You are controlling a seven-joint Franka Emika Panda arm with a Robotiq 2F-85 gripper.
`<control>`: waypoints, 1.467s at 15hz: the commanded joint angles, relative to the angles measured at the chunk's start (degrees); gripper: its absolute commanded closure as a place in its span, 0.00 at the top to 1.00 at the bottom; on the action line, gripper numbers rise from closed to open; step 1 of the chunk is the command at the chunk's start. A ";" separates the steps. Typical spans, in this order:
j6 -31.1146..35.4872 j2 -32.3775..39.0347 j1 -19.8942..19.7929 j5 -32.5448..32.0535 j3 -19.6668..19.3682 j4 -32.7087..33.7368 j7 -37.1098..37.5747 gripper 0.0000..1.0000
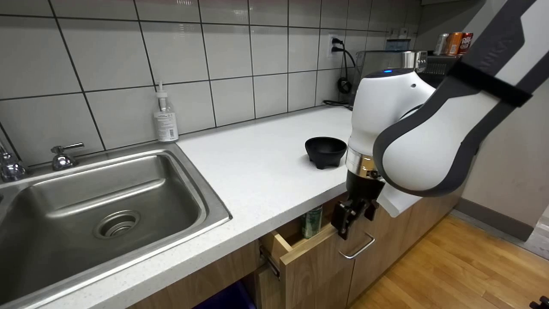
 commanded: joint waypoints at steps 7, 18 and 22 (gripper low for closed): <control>-1.37 -11.81 -2.69 8.09 5.07 -9.05 -5.75 1.00; -12.61 -27.01 -2.30 6.70 4.16 -12.91 -5.50 1.00; -19.53 -28.91 -2.58 6.97 3.45 -10.89 -8.88 1.00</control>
